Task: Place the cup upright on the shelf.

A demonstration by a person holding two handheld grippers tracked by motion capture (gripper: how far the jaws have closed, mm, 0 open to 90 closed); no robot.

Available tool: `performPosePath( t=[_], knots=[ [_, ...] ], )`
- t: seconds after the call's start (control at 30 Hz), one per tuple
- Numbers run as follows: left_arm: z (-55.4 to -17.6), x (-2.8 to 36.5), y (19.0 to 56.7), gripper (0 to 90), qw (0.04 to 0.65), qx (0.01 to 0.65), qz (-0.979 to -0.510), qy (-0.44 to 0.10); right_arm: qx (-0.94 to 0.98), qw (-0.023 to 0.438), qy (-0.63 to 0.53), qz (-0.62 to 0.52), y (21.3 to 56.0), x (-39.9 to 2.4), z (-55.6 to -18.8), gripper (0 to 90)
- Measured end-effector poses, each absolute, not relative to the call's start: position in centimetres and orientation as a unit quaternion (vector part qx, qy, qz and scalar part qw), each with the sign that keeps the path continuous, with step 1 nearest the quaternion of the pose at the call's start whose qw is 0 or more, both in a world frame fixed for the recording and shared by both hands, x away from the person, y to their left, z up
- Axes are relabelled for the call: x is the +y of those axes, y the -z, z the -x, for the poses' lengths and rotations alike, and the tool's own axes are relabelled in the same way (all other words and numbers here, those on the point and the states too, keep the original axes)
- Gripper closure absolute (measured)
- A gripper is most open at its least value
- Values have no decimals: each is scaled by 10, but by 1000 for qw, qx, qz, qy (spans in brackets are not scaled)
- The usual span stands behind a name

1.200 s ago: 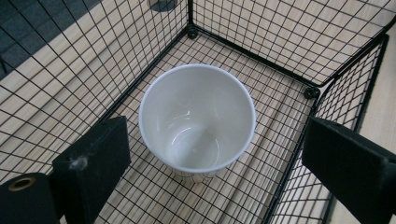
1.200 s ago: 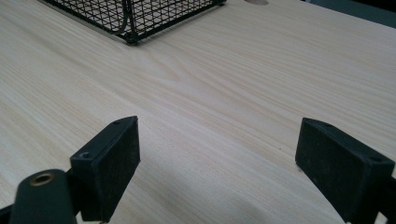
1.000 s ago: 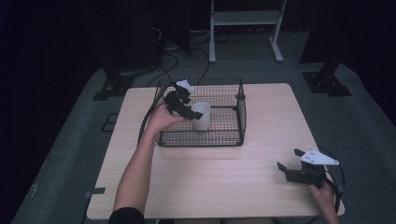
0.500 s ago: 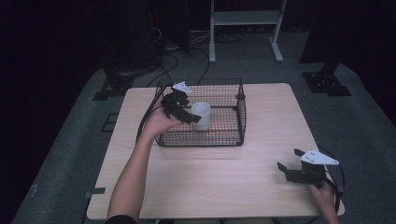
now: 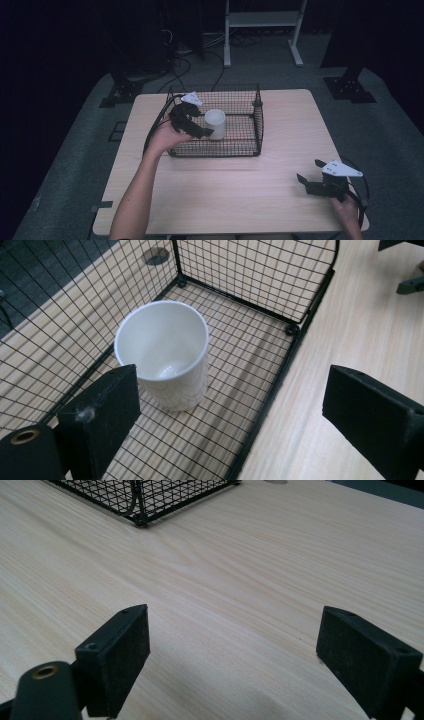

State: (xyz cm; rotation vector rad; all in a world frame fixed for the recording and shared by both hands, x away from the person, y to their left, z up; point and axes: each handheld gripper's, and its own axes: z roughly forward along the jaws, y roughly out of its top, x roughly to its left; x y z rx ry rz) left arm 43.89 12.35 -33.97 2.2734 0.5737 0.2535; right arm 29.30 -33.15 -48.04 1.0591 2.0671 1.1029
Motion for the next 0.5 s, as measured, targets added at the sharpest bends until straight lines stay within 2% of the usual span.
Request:
performPosePath(
  t=[0.5],
  knots=[
    [-412, 134, 339, 76, 392, 219, -887, -108, 773, 283, -410, -394, 481, -331, -293, 131]
  ],
)
